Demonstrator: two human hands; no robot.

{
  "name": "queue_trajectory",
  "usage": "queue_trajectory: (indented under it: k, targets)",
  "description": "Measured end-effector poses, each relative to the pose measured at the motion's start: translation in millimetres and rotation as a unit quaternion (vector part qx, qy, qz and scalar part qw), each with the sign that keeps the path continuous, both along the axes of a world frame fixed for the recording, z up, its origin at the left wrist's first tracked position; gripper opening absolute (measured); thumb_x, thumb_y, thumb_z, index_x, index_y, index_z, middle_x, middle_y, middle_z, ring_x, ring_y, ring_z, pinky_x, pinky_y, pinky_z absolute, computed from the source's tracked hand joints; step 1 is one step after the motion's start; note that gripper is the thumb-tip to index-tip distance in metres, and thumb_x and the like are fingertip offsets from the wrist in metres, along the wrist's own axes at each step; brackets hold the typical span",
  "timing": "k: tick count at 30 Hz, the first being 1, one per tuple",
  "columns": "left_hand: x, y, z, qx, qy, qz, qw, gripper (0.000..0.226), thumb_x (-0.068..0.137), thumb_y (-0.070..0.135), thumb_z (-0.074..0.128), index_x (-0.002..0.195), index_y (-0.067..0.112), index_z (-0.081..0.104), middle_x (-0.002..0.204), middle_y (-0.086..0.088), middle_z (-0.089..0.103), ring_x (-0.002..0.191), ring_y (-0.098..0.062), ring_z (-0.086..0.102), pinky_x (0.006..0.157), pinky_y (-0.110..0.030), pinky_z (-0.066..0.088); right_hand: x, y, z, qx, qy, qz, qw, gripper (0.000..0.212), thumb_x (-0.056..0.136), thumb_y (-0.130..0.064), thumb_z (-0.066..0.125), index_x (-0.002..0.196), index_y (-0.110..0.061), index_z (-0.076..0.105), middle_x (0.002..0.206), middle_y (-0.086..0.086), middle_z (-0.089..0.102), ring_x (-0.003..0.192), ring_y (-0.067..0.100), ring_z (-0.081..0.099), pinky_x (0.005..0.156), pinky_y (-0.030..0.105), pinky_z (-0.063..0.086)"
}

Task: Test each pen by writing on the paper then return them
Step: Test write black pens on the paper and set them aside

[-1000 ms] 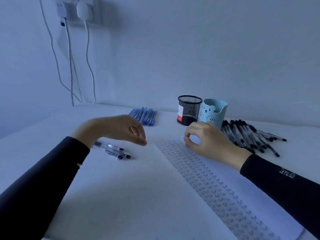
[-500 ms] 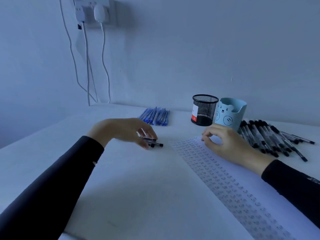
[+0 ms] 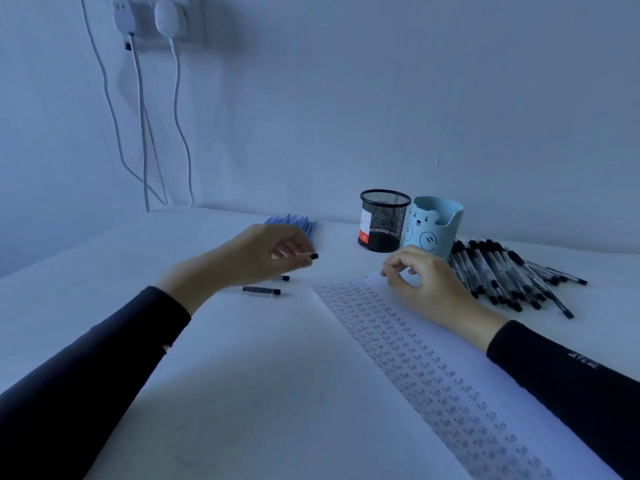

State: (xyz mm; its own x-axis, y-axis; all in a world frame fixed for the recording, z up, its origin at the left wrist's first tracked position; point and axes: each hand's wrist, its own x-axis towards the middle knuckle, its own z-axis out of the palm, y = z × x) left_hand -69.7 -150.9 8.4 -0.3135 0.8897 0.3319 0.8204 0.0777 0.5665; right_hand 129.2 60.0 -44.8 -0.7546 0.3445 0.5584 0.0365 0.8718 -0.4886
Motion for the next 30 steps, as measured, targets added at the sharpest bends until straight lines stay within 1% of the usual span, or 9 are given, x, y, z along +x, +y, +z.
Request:
queue_trajectory:
  k: [3,9,13,15,19,22,25,28,30]
  targets:
    - [27,14,-6,0.089,0.027,-0.037,0.995,0.018,0.085,0.022,0.073,0.102,0.02,0.073,0.092,0.01,0.072,0.085,-0.004,0.066,0.081,-0.022,0.054,0,3,2,-0.026,-0.01,-0.032,0.999,0.011,0.092,-0.015,0.06,0.088,-0.019,0.069,0.094,-0.011,0.065,0.089,0.001,0.058,0.077,0.016,0.043]
    - [60,35,-34,0.043,0.107,-0.151,0.982,0.025,0.087,0.027,0.07,0.112,0.021,0.072,0.105,0.004,0.071,0.091,-0.005,0.064,0.083,-0.019,0.05,3,-9,19,-0.071,-0.039,-0.04,0.996,0.015,0.094,-0.016,0.057,0.09,-0.023,0.069,0.082,-0.015,0.064,0.07,0.001,0.053,0.063,0.011,0.038]
    - [42,30,-26,0.08,0.098,-0.065,0.99,0.023,0.093,0.026,0.062,0.115,0.023,0.068,0.106,0.013,0.066,0.096,0.005,0.059,0.084,-0.007,0.045,10,-28,43,-0.081,-0.191,0.05,0.977,0.03,0.082,-0.061,0.059,0.09,-0.036,0.072,0.078,-0.024,0.061,0.064,-0.004,0.048,0.058,0.013,0.033]
    - [30,26,-21,0.112,0.086,-0.015,0.99,0.021,0.093,0.023,0.062,0.113,0.021,0.069,0.104,0.014,0.066,0.096,0.005,0.058,0.084,-0.009,0.046,10,-34,46,0.009,-0.284,0.038,0.958,0.044,0.071,-0.073,0.063,0.096,-0.039,0.073,0.089,-0.02,0.059,0.078,-0.009,0.05,0.063,0.015,0.033]
    - [21,23,-19,0.131,0.073,0.033,0.988,0.017,0.093,0.022,0.062,0.108,0.019,0.07,0.092,0.023,0.062,0.088,0.012,0.058,0.077,-0.002,0.042,7,-34,46,0.062,-0.23,0.038,0.971,0.018,0.078,-0.051,0.074,0.084,-0.034,0.071,0.089,-0.016,0.06,0.081,-0.001,0.054,0.066,0.014,0.037]
    - [22,24,-20,0.141,0.068,0.047,0.987,0.015,0.093,0.022,0.062,0.106,0.022,0.07,0.091,0.028,0.059,0.086,0.013,0.058,0.077,-0.002,0.041,13,-20,61,-0.13,-0.151,0.05,0.979,0.011,0.084,-0.028,0.075,0.089,-0.022,0.068,0.097,-0.005,0.071,0.085,0.005,0.065,0.073,0.015,0.05]
    - [25,25,-25,0.113,0.08,0.043,0.989,0.015,0.094,0.029,0.059,0.106,0.029,0.068,0.097,0.024,0.062,0.092,0.009,0.058,0.079,-0.008,0.045,22,-6,81,-0.389,-0.019,0.103,0.915,0.007,0.093,-0.018,0.064,0.098,-0.016,0.059,0.105,0.011,0.071,0.09,0.02,0.069,0.08,0.032,0.056]
    - [32,26,-33,0.026,0.104,0.015,0.994,0.031,0.091,0.052,0.05,0.112,0.035,0.064,0.108,0.019,0.059,0.099,0.003,0.057,0.082,-0.022,0.048,27,0,90,-0.518,0.06,0.15,0.84,0.016,0.099,-0.032,0.052,0.113,-0.029,0.058,0.084,0.001,0.063,0.074,0.019,0.061,0.077,0.036,0.05]
    - [38,26,-37,-0.027,0.113,-0.013,0.993,0.05,0.085,0.067,0.04,0.119,0.036,0.061,0.118,0.019,0.057,0.105,0.001,0.055,0.087,-0.024,0.047,26,0,91,-0.559,0.048,0.142,0.816,0.03,0.099,-0.047,0.044,0.118,-0.034,0.063,0.069,-0.003,0.042,0.058,0.015,0.038,0.061,0.029,0.036]
